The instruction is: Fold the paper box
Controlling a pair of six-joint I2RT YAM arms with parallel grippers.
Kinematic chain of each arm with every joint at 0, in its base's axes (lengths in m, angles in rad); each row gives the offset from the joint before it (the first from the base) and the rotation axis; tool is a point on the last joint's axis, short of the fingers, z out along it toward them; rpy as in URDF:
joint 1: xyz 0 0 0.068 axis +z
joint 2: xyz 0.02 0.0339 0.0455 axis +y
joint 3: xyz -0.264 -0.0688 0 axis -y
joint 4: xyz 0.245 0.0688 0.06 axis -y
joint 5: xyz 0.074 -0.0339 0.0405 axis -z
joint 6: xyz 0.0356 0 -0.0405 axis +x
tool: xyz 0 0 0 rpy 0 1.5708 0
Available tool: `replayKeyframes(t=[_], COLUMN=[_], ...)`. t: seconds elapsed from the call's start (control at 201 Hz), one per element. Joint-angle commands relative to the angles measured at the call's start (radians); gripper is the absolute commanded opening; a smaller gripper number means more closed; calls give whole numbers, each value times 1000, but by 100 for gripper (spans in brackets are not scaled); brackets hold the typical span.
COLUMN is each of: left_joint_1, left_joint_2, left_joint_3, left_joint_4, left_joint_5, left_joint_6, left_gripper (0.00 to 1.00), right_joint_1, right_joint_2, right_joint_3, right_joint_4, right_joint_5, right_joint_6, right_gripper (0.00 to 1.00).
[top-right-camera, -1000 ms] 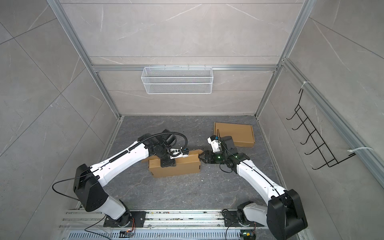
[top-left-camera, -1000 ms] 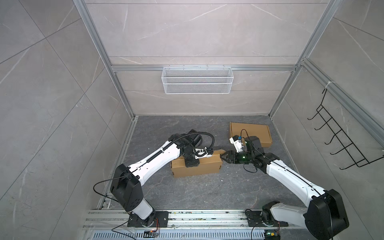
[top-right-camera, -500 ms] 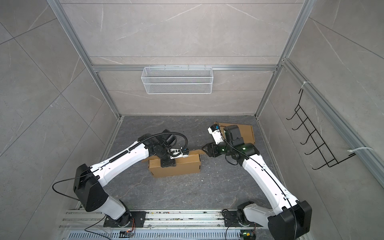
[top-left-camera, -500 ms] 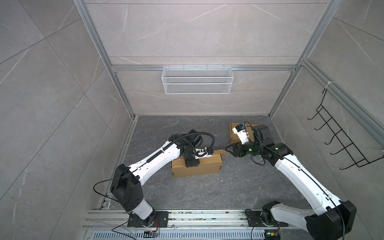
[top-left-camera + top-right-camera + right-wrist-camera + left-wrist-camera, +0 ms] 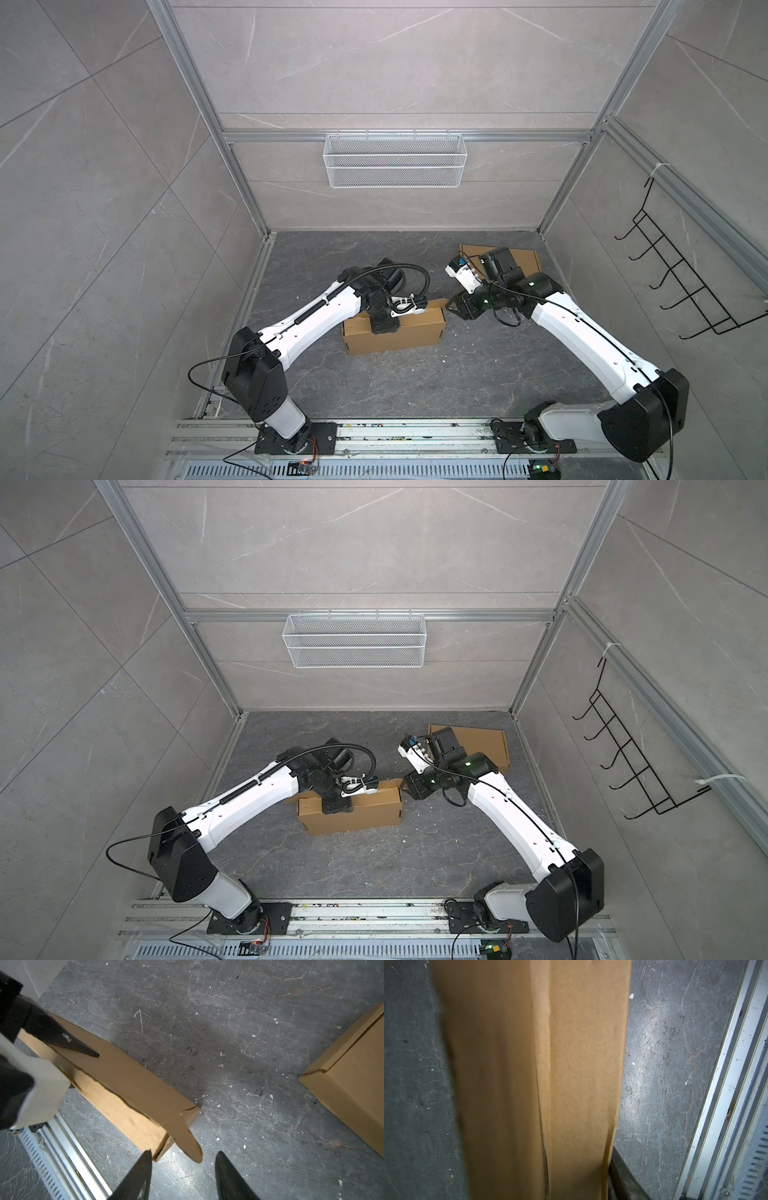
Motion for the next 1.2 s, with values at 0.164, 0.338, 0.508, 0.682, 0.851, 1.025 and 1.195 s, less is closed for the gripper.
replayKeyframes(t=[0.164,0.338,0.508,0.682,0.851,1.025,1.195], left_joint_1=[0,0,0,-1,0,0,0], left_joint_2=[43,48,52,52,52,53,58], left_joint_3=[-7,-3,-3,-4,-1,-2,1], left_joint_4=[35,35,35,32,31,29,29], left_joint_5=[-4,-2,-2,-1,1,2,3], left_joint_6=[17,16,15,15,12,11,8], left_gripper=[42,42,42,42,41,41,41], right_joint_1=[29,36,44,48,49,54,62], right_joint_2=[37,40,46,49,48,39,35], right_joint_3=[36,38,45,56,54,37,35], right_joint_4=[-18,-17,-21,-36,-33,-22,-10], right_joint_5=[50,39,26,24,0,-17,-27], right_joint_6=[-16,2,32,91,182,252,311], right_gripper=[39,27,17,15,14,11,9])
